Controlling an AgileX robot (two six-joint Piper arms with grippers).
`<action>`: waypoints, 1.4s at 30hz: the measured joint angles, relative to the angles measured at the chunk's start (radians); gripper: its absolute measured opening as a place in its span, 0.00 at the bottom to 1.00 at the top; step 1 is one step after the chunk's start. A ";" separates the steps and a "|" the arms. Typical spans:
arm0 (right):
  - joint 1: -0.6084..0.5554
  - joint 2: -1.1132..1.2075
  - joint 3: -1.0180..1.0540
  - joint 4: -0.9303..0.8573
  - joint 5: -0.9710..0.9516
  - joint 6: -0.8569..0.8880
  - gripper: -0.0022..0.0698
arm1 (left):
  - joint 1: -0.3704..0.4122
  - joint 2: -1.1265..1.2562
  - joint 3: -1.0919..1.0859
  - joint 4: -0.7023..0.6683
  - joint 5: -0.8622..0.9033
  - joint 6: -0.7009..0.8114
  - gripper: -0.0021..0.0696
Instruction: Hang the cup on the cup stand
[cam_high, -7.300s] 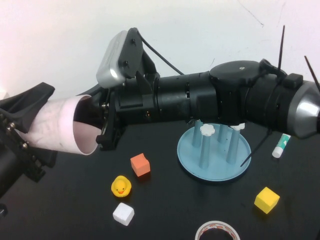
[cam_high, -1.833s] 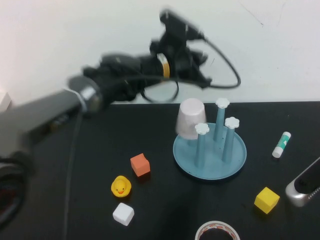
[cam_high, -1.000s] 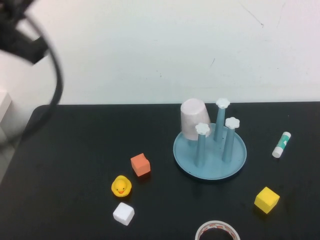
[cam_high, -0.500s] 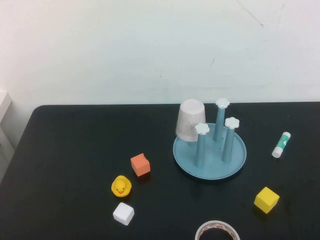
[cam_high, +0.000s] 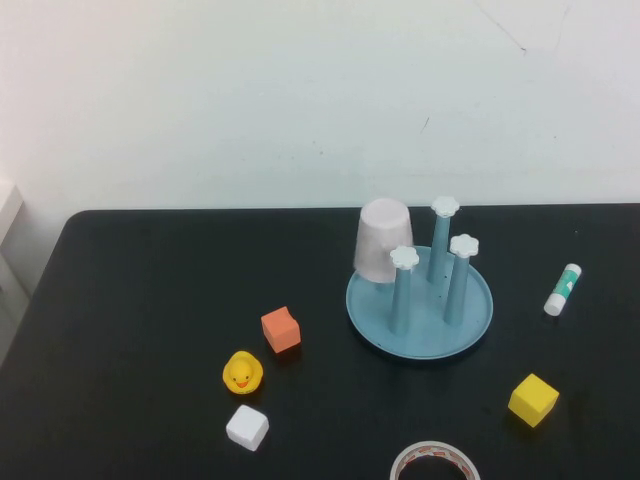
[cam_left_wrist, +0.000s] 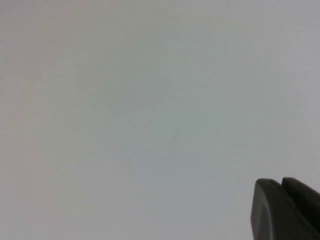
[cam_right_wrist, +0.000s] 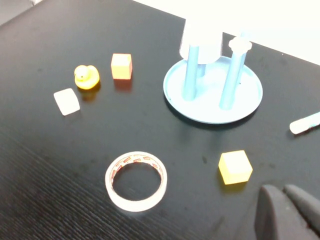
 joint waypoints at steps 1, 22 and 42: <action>0.000 0.000 0.000 0.000 0.000 0.000 0.03 | 0.000 -0.020 0.003 0.003 0.006 0.000 0.03; 0.000 0.000 0.002 0.000 0.000 0.000 0.03 | 0.000 -0.170 0.044 0.023 0.056 -0.106 0.03; 0.000 0.000 0.002 0.001 0.000 0.000 0.03 | 0.000 -0.168 0.168 -0.166 -0.310 0.132 0.03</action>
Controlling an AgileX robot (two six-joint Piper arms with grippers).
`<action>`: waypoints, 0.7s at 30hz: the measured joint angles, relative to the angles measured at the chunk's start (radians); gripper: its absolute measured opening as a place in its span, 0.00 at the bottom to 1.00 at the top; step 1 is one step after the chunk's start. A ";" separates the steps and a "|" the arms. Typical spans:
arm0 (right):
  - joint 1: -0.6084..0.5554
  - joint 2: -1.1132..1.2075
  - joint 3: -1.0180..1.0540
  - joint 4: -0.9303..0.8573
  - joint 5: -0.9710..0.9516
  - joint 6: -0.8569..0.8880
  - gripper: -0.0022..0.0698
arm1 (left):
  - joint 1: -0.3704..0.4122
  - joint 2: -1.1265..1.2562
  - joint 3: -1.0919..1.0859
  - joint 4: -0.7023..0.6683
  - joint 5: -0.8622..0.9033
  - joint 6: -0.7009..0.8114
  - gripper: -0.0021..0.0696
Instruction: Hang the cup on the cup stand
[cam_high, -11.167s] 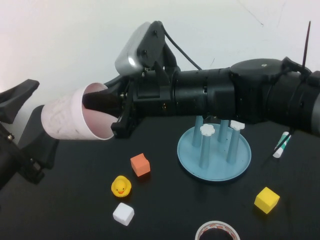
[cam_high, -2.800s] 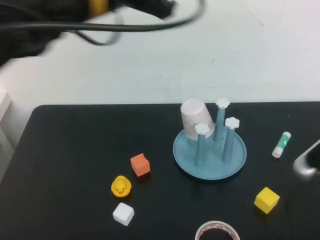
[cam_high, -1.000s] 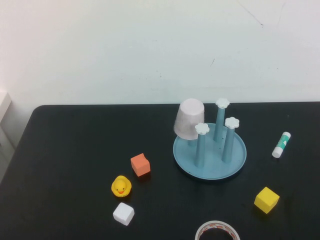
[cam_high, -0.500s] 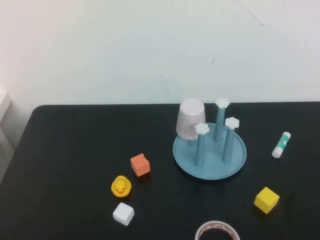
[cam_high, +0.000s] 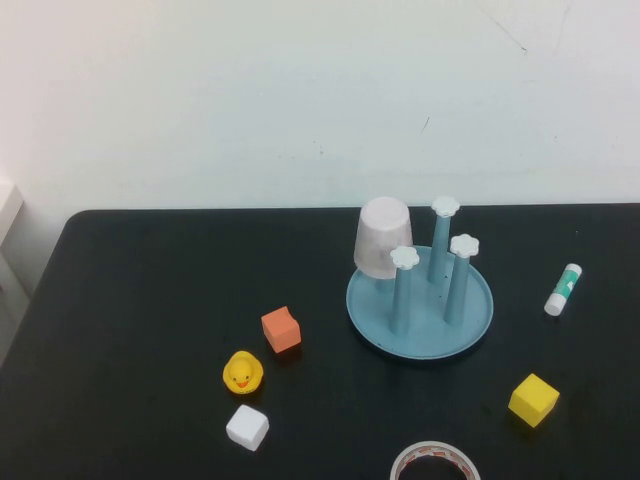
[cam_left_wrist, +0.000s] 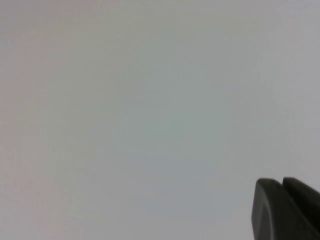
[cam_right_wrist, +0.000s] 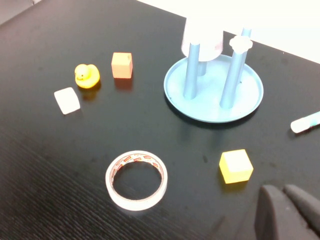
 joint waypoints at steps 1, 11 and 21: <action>0.000 0.000 0.000 0.000 0.000 0.000 0.03 | 0.006 0.000 0.052 -0.300 0.093 0.207 0.03; 0.000 0.000 0.000 0.000 -0.002 0.000 0.03 | 0.015 -0.095 0.346 -1.175 0.723 0.864 0.03; 0.000 -0.002 0.000 0.000 -0.002 0.000 0.03 | 0.137 -0.380 0.708 -1.270 0.650 0.964 0.03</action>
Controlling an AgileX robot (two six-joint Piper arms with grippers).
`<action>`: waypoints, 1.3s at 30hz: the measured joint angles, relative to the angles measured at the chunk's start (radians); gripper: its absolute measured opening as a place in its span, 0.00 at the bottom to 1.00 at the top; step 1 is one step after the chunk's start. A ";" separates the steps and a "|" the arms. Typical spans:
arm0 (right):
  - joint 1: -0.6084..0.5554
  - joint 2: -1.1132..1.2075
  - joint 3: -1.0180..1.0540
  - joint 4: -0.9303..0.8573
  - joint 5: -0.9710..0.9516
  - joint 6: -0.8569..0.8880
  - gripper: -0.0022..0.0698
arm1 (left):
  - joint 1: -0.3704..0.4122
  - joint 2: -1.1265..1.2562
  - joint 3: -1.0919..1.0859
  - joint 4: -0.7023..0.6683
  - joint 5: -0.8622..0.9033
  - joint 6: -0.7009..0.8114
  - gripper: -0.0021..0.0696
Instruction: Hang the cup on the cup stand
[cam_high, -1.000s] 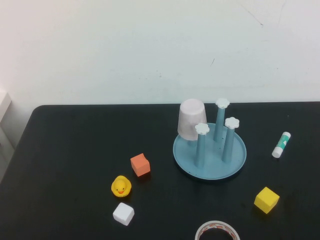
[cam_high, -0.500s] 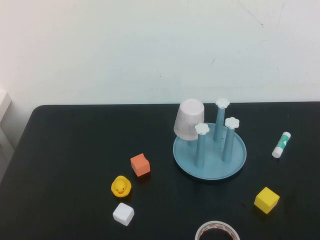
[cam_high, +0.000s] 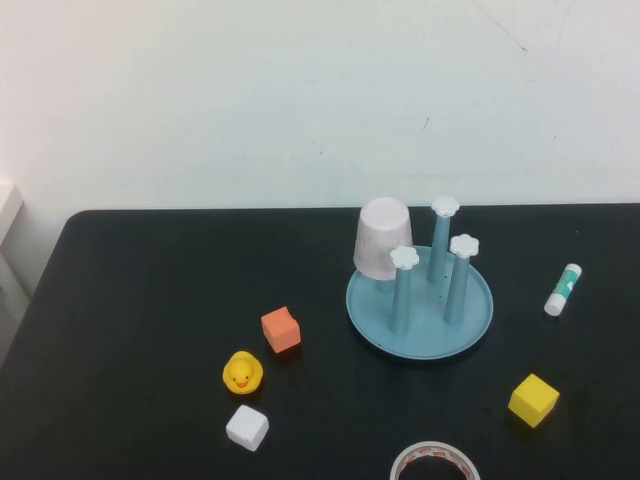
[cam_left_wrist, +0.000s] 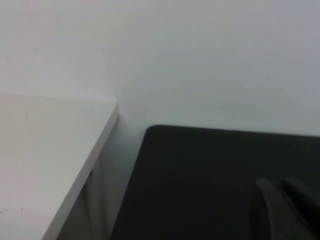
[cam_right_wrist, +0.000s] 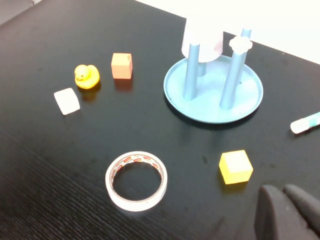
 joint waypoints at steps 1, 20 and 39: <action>0.000 0.000 0.000 0.000 0.000 0.000 0.03 | 0.023 -0.023 0.033 -0.029 -0.033 0.021 0.03; 0.000 0.000 0.002 0.000 0.000 0.000 0.03 | -0.006 -0.048 0.154 -0.300 0.038 0.424 0.03; 0.000 0.000 0.002 0.000 0.000 0.000 0.03 | 0.023 -0.048 0.152 -0.302 0.058 0.424 0.03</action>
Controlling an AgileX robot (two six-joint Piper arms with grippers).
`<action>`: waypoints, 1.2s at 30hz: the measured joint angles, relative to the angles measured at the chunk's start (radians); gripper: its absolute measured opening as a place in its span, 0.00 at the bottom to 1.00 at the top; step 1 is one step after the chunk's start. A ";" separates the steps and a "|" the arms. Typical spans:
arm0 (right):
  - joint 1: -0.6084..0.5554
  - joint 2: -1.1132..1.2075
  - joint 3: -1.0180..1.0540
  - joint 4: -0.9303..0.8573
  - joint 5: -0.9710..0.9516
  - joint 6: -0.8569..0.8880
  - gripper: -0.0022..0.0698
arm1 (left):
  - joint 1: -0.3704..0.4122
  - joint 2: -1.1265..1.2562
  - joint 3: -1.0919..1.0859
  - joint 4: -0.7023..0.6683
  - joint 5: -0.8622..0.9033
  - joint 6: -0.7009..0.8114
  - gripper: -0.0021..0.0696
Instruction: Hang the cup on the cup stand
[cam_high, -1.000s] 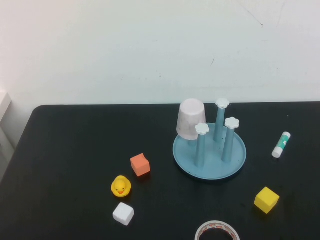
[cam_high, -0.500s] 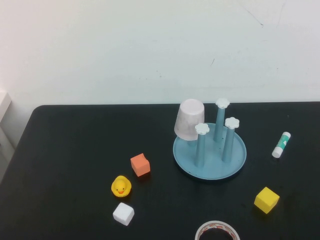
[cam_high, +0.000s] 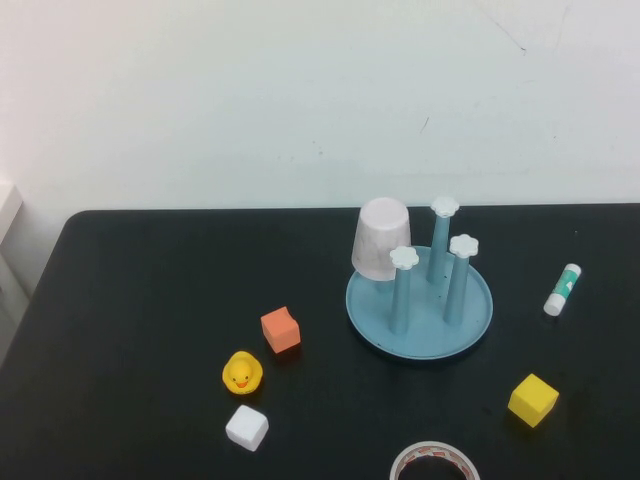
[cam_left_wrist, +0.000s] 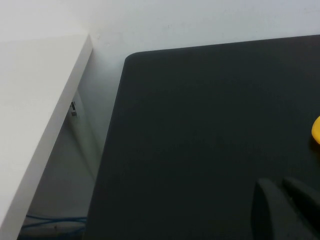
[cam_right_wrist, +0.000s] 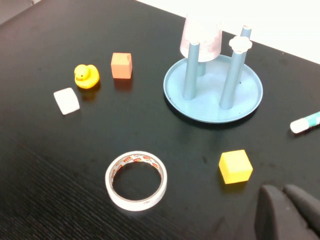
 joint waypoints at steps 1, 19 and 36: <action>0.000 0.000 0.000 0.000 0.000 0.000 0.03 | 0.000 0.000 0.000 0.004 0.000 0.000 0.03; 0.000 0.000 0.000 0.000 0.000 0.000 0.03 | 0.000 0.000 0.000 0.044 0.005 -0.051 0.03; 0.000 0.000 0.000 0.000 0.000 0.000 0.03 | -0.012 0.000 0.000 0.052 0.007 -0.082 0.03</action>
